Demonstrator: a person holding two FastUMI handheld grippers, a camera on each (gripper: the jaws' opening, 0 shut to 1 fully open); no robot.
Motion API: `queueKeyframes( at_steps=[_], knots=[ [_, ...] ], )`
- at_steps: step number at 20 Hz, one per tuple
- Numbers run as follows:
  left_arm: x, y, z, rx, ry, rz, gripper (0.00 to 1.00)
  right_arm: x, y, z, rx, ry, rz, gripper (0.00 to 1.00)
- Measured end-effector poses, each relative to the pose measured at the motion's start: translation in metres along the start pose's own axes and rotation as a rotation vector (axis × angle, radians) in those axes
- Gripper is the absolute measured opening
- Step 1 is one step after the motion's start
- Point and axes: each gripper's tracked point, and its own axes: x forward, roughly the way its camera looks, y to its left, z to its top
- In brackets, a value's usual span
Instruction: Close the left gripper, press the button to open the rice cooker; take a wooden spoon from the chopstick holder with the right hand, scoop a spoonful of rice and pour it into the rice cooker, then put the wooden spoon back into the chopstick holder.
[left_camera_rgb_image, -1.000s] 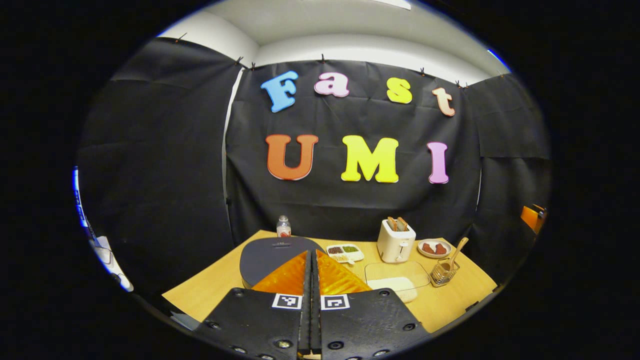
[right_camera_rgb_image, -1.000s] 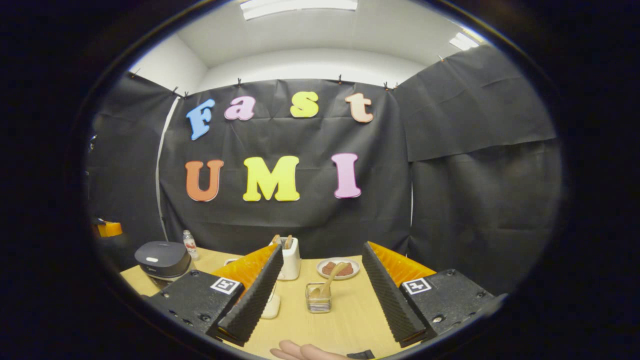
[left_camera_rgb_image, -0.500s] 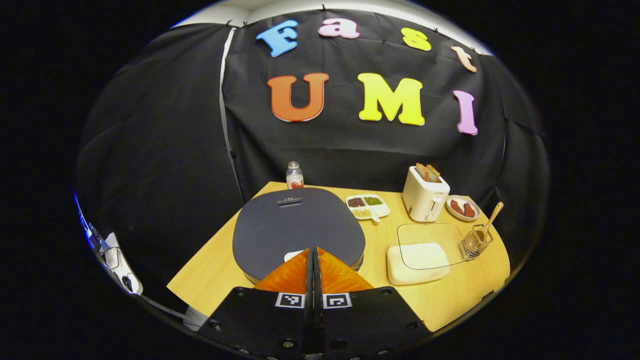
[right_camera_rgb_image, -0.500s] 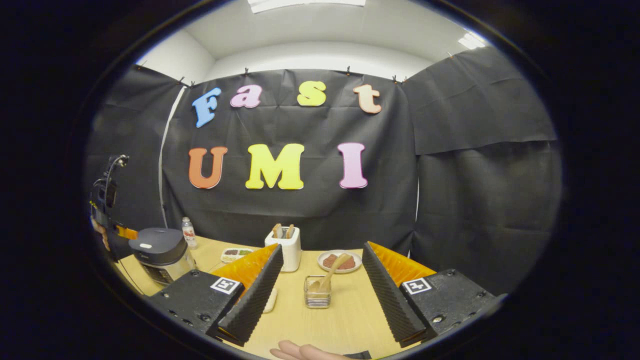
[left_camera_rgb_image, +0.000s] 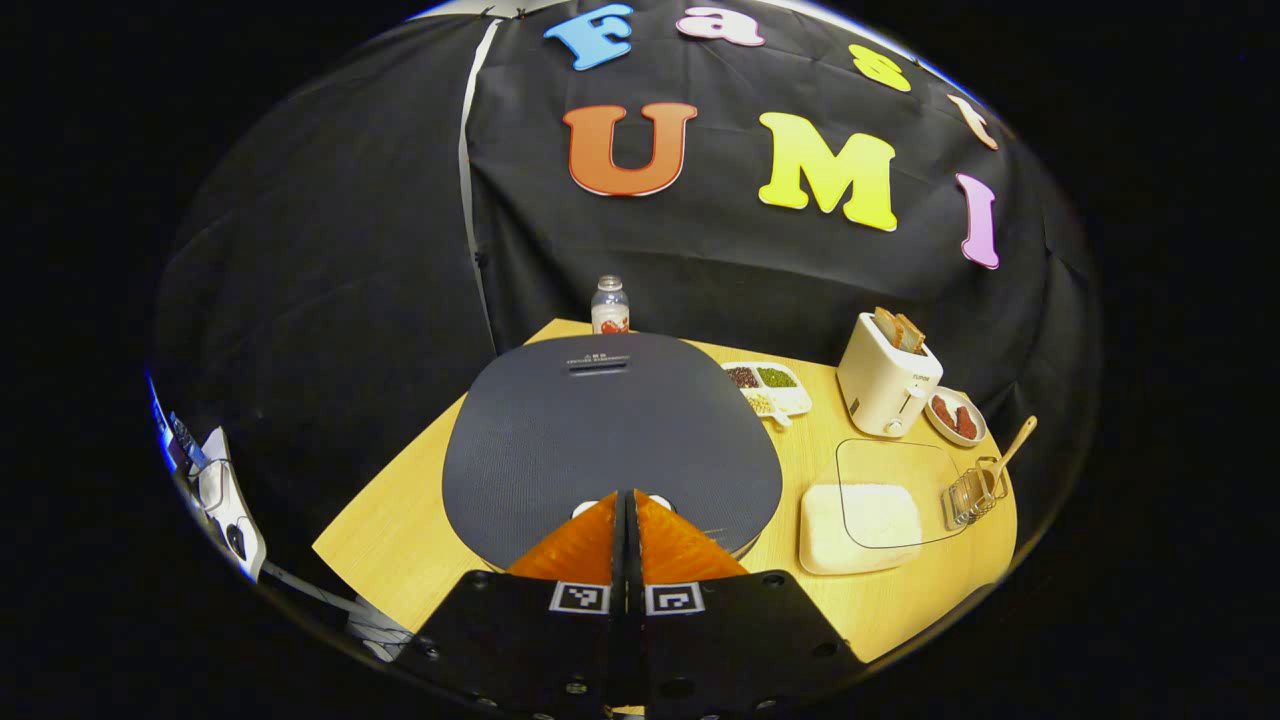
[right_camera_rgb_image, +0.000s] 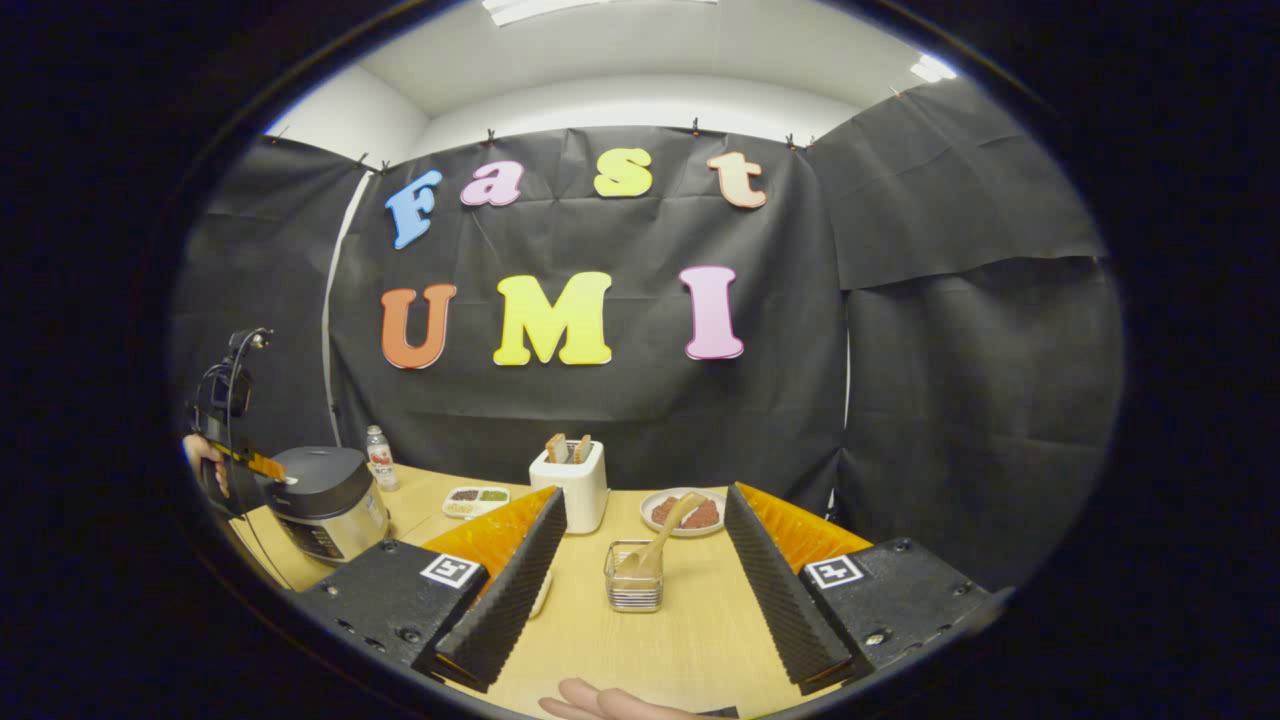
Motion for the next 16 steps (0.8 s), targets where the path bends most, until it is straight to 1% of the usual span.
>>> queueKeyframes(
  at_steps=[1, 3, 7, 10, 13, 14, 16],
  knots=[
    [-0.001, 0.0, -0.005, -0.001, 0.026, 0.007, 0.0, 0.001, -0.002, -0.001, 0.003, -0.003, 0.001, 1.0],
    [-0.002, 0.001, -0.006, -0.004, 0.04, 0.017, 0.0, 0.0, -0.005, -0.002, 0.009, -0.011, -0.001, 1.0],
    [0.0, -0.001, -0.013, -0.019, 0.077, 0.011, 0.0, 0.001, -0.014, -0.008, 0.015, -0.014, -0.017, 1.0],
    [-0.001, -0.001, -0.008, -0.035, 0.064, 0.002, 0.0, 0.0, -0.017, -0.011, 0.013, 0.001, -0.029, 1.0],
    [-0.002, -0.002, 0.003, -0.071, 0.014, -0.012, 0.0, -0.005, -0.02, -0.013, 0.015, 0.009, -0.043, 1.0],
    [-0.013, -0.002, 0.011, -0.083, -0.033, -0.01, 0.0, -0.006, -0.019, -0.014, 0.021, 0.011, -0.038, 1.0],
    [-0.047, 0.001, 0.045, -0.088, -0.17, -0.006, 0.0, -0.008, -0.016, -0.02, 0.02, 0.021, -0.03, 1.0]
  ],
)
